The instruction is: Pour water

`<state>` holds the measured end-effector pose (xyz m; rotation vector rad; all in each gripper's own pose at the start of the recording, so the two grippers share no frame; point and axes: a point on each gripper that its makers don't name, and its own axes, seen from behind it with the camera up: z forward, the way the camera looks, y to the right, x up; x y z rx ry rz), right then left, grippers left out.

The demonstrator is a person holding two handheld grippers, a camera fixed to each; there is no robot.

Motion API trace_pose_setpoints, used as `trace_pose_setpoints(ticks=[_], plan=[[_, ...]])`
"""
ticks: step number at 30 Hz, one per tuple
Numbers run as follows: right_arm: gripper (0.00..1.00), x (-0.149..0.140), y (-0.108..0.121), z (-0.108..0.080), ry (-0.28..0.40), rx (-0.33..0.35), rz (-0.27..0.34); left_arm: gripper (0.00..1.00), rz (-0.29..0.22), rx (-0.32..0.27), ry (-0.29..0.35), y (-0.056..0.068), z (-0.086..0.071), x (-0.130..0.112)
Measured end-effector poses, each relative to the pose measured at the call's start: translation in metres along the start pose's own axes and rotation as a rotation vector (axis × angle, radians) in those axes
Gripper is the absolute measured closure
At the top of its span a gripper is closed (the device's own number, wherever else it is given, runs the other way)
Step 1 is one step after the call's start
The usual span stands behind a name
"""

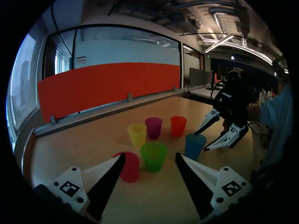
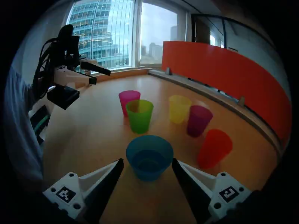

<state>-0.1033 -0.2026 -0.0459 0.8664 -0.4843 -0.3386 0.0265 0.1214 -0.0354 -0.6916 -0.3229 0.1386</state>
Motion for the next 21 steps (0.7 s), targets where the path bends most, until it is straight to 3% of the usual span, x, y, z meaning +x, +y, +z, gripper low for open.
trace_pose_setpoints(ticks=[16, 21], plan=[[0.00, 0.000, 0.001, 0.020, -0.003, 0.009, 0.000, 0.00, 0.006, -0.003, -0.008, -0.001, 0.003, -0.002], [0.07, -0.002, 0.003, 0.023, -0.005, 0.003, -0.013, 0.00, 0.007, -0.005, -0.010, 0.000, 0.004, -0.003]])
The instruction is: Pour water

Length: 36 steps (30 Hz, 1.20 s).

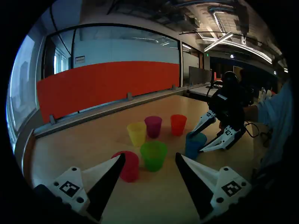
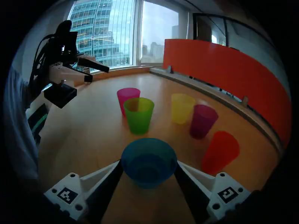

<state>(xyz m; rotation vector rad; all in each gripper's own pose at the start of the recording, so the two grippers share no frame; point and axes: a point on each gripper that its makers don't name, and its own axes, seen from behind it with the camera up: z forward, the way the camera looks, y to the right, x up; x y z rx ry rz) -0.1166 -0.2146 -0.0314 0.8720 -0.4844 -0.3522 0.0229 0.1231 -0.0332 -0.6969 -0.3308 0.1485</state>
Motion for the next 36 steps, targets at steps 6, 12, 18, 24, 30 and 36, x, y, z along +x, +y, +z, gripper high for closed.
trace_pose_setpoints(ticks=[6, 12, 18, 24, 30, 36], plan=[[0.09, 0.000, -0.002, 0.000, 0.007, 0.008, -0.004, 0.00, 0.000, -0.002, -0.002, 0.000, 0.002, -0.001], [0.09, 0.002, -0.005, -0.003, 0.013, 0.018, -0.006, 0.00, 0.003, -0.005, -0.005, 0.002, 0.003, -0.002], [0.09, 0.012, -0.001, -0.013, 0.042, 0.004, -0.013, 0.00, 0.004, -0.009, -0.011, 0.004, 0.005, -0.004], [0.10, 0.031, 0.005, -0.028, 0.088, -0.013, -0.015, 0.00, 0.011, -0.017, -0.020, 0.006, 0.008, -0.005], [0.10, 0.052, 0.012, -0.046, 0.142, -0.035, -0.022, 0.00, 0.019, -0.025, -0.035, 0.007, 0.013, -0.005], [0.10, 0.066, 0.014, -0.060, 0.183, -0.046, -0.022, 0.00, 0.020, -0.031, -0.042, 0.008, 0.017, -0.003]])
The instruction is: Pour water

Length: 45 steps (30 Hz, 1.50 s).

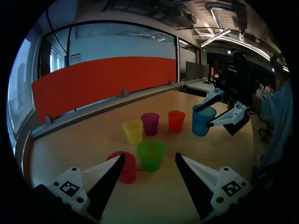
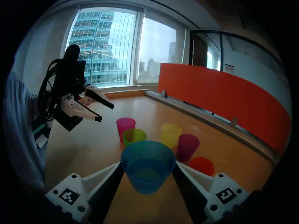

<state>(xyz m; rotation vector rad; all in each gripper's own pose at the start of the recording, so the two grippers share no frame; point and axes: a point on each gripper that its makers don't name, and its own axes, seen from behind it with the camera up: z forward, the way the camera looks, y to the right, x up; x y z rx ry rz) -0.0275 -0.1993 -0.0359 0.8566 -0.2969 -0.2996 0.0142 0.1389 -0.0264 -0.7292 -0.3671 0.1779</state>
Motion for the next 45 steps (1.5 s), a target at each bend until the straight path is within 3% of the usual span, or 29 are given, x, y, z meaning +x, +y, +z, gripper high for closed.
trace_pose_setpoints(ticks=[23, 45], plan=[[0.10, 0.048, 0.018, -0.034, 0.150, -0.037, 0.029, 0.00, 0.042, -0.043, -0.049, 0.006, 0.016, 0.002], [0.10, 0.073, 0.027, -0.049, 0.188, -0.050, 0.000, 0.00, 0.100, -0.129, -0.199, 0.007, 0.050, -0.015]])
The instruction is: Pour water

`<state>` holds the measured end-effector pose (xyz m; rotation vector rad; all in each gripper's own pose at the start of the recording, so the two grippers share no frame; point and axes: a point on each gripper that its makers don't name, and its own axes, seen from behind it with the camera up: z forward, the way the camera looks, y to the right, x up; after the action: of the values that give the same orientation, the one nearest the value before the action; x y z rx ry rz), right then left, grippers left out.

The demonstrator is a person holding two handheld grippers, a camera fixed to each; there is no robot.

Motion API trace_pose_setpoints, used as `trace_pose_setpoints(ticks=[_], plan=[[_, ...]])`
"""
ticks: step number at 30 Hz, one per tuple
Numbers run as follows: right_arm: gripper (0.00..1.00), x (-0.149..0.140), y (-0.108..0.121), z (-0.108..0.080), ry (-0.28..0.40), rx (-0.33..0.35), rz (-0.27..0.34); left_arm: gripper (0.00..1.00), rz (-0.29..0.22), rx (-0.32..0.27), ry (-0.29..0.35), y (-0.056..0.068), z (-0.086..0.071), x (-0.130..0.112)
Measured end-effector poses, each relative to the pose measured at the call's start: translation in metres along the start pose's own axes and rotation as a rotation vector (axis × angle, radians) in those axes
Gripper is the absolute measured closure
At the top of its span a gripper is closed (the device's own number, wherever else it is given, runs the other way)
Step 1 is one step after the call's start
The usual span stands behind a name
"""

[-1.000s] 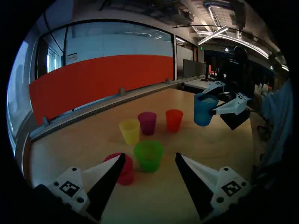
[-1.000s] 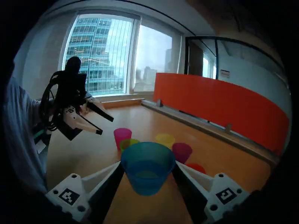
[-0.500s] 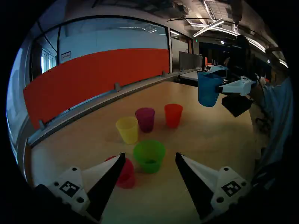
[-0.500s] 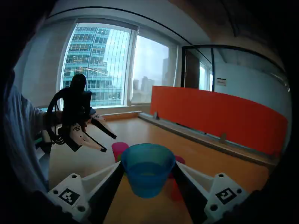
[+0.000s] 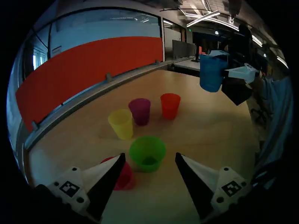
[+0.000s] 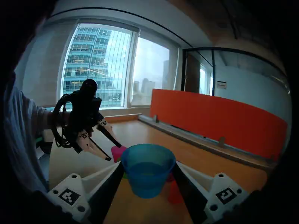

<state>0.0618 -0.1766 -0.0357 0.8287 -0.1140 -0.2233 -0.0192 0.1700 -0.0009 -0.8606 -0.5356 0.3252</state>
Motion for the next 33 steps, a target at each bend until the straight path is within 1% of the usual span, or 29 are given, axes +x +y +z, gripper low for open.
trace_pose_setpoints(ticks=[6, 14, 23, 29, 33], plan=[[0.10, 0.007, 0.002, -0.003, 0.009, -0.004, -0.008, 0.00, 0.021, -0.018, -0.035, -0.003, 0.009, 0.000], [0.10, 0.014, 0.003, -0.006, 0.018, -0.005, -0.008, 0.00, 0.019, -0.045, -0.075, -0.003, 0.024, -0.003], [0.10, 0.011, 0.006, -0.008, 0.017, -0.007, -0.005, 0.00, 0.034, -0.050, -0.127, -0.008, 0.041, -0.009], [0.10, 0.006, 0.010, -0.009, 0.013, -0.011, -0.001, 0.00, 0.029, -0.058, -0.144, -0.008, 0.050, -0.011], [0.10, 0.004, 0.012, -0.009, 0.011, -0.013, 0.002, 0.00, 0.037, -0.056, -0.158, -0.008, 0.055, -0.013]])
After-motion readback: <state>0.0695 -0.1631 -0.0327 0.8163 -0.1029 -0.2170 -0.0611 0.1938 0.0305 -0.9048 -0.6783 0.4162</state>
